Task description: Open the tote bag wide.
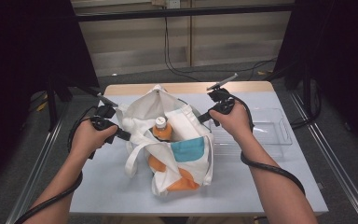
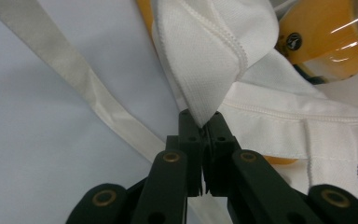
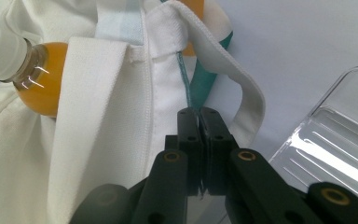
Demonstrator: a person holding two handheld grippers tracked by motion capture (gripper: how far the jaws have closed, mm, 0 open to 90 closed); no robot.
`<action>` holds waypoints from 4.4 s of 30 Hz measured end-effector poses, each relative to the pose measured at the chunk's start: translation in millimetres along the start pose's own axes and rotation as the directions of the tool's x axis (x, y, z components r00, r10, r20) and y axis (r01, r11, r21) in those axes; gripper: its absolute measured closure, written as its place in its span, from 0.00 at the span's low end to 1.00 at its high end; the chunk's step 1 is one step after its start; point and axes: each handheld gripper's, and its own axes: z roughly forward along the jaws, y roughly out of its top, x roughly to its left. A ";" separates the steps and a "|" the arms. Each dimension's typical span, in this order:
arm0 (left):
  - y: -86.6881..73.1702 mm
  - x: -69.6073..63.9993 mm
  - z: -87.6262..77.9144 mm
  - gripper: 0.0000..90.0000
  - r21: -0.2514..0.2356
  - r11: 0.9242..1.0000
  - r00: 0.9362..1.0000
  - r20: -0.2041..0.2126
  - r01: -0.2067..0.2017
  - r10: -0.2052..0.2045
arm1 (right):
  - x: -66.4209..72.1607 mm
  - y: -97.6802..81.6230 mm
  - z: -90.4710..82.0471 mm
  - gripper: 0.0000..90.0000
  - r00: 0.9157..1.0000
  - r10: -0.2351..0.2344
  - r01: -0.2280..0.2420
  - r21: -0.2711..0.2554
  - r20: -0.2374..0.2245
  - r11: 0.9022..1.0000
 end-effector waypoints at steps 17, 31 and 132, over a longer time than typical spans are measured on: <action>2.4 -7.2 -8.7 0.96 -0.028 0.999 0.999 -0.015 -0.028 0.028 | 17.1 11.3 -23.0 0.75 0.996 -0.057 0.061 -0.046 0.071 0.997; 5.6 -12.4 -11.1 0.96 -0.039 0.999 0.999 -0.017 -0.031 0.030 | 32.1 21.0 -22.8 0.60 0.991 -0.096 0.101 -0.051 0.095 0.994; 12.3 -26.1 -29.1 0.45 -0.327 0.911 0.960 -0.209 -0.250 0.188 | 0.2 -0.5 7.0 0.92 0.993 -0.057 0.063 -0.051 0.104 0.997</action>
